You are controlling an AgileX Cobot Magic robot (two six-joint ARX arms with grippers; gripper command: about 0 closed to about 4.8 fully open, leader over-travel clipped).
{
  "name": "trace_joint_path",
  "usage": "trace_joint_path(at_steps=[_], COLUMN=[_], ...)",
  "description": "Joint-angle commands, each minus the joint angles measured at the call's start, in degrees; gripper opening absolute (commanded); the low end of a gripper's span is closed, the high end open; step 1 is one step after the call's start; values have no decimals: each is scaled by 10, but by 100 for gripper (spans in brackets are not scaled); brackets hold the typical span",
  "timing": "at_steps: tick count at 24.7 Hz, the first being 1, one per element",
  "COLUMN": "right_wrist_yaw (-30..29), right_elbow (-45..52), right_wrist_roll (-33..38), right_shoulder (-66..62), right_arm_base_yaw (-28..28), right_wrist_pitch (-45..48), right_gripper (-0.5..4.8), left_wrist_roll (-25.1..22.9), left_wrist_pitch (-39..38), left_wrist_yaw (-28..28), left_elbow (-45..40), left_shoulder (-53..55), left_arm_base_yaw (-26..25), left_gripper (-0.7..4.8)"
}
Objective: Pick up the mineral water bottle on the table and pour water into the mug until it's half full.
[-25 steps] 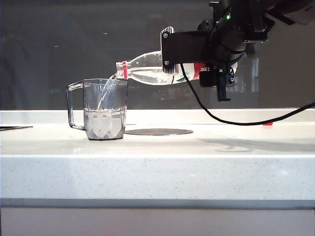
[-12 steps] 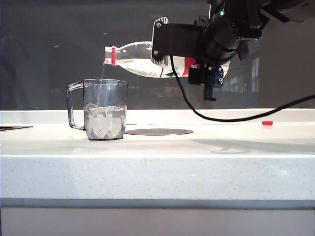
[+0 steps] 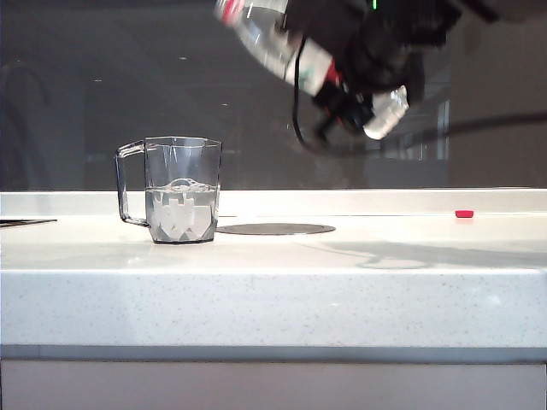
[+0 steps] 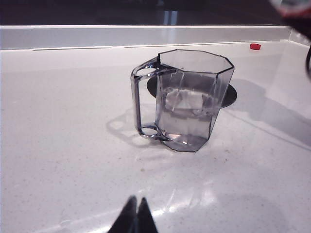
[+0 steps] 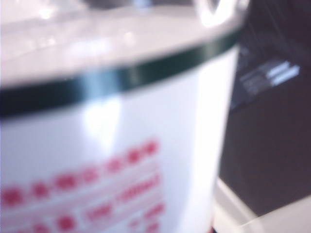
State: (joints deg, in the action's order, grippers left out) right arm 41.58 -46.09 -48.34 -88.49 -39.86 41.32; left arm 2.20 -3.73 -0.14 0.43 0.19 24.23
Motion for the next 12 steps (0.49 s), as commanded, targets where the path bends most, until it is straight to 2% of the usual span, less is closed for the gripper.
trace_joint_path(at_steps=[1, 2, 5, 10, 12], right_wrist_yaw=[12, 5, -37, -118, -119], right_elbow=[-6, -6, -2, 29, 57], right_wrist_roll=[236, 312, 402, 470, 516], right_shoulder=[34, 45, 57, 57, 57], right_arm_base_yaw=[-1, -1, 0, 15, 29], right_wrist_pitch=[17, 7, 5, 20, 44], right_gripper=[247, 247, 247, 247, 247], left_wrist_roll=[-1, -1, -1, -1, -1], left_wrist_pitch=[5, 5, 5, 5, 5], left_wrist_yaw=[2, 2, 2, 2, 2], left_elbow=[1, 1, 1, 1, 1], left_shoulder=[0, 0, 0, 0, 0], left_arm_base_yaw=[1, 1, 1, 1, 1], left_gripper=[-4, -4, -4, -4, -4])
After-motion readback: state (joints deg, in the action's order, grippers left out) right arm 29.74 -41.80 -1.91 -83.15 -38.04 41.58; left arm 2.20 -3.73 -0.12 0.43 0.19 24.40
